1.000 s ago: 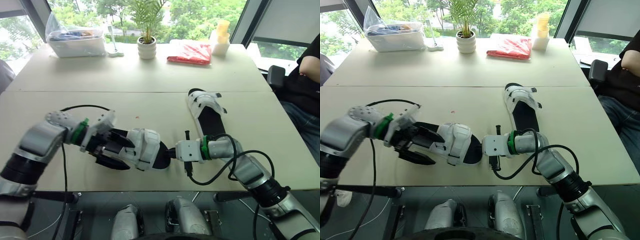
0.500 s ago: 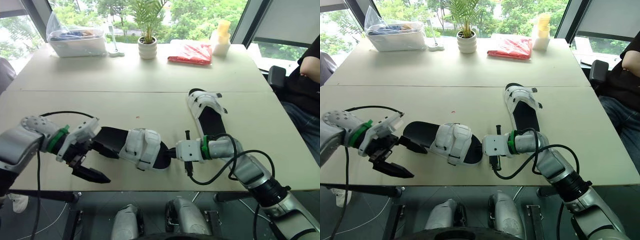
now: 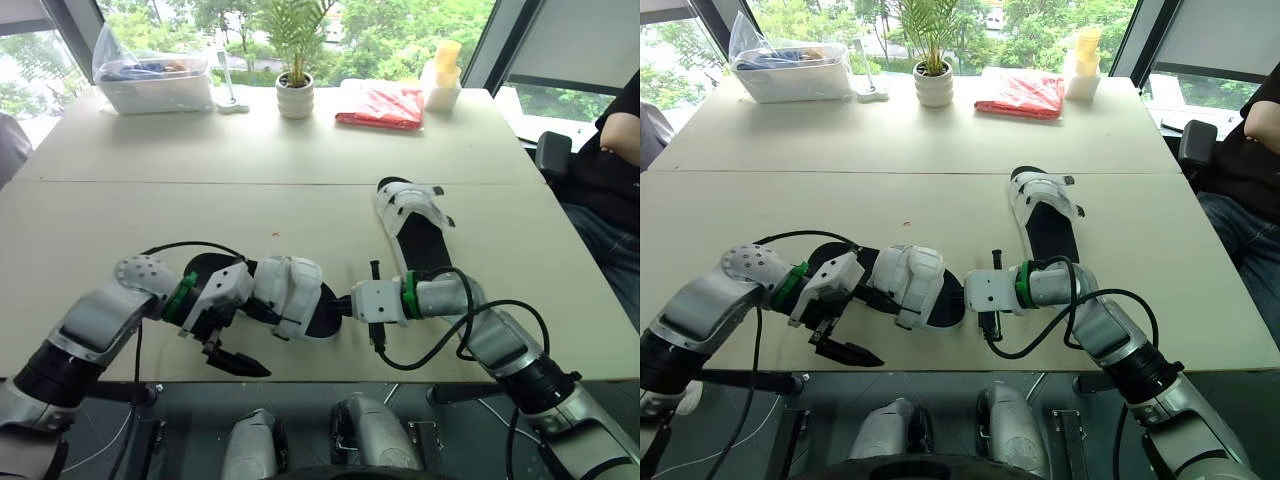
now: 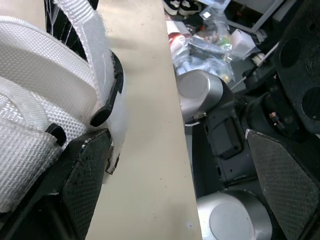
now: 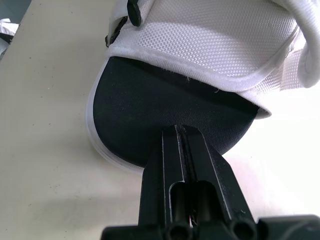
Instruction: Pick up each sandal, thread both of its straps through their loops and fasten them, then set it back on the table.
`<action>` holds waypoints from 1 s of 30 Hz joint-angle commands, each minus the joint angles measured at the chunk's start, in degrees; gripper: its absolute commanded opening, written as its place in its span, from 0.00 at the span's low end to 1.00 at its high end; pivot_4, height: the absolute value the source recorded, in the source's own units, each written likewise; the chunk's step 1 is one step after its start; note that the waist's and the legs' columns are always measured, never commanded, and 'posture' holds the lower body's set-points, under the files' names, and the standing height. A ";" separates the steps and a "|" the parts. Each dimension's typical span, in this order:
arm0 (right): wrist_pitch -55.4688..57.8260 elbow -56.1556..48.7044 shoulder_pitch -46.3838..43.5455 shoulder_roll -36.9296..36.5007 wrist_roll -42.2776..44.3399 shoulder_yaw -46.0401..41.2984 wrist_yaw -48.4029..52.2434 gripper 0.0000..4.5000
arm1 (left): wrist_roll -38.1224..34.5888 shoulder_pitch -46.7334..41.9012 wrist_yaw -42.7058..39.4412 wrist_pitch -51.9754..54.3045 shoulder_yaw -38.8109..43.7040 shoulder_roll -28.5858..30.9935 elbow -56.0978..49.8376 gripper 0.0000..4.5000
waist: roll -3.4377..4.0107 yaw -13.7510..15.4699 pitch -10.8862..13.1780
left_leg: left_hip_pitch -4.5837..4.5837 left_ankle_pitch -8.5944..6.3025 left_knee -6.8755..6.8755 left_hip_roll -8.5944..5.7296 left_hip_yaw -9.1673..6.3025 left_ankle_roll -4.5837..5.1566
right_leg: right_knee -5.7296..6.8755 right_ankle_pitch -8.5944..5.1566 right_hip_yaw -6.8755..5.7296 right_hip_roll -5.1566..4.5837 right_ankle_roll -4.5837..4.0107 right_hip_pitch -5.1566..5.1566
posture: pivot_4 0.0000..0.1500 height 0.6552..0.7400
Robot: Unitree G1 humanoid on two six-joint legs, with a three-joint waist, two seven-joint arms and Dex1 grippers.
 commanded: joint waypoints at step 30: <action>2.57 4.11 3.23 -0.39 -3.50 3.87 0.93 0.00 | -10.54 5.55 -3.79 18.91 0.31 6.43 -11.08 0.01 | 0.00 -0.11 0.00 | -0.01 -0.01 -0.11 -0.01 -0.07 0.00 | -0.02 -0.06 -0.02 0.00 -0.08 -0.03 | 1.00 0.81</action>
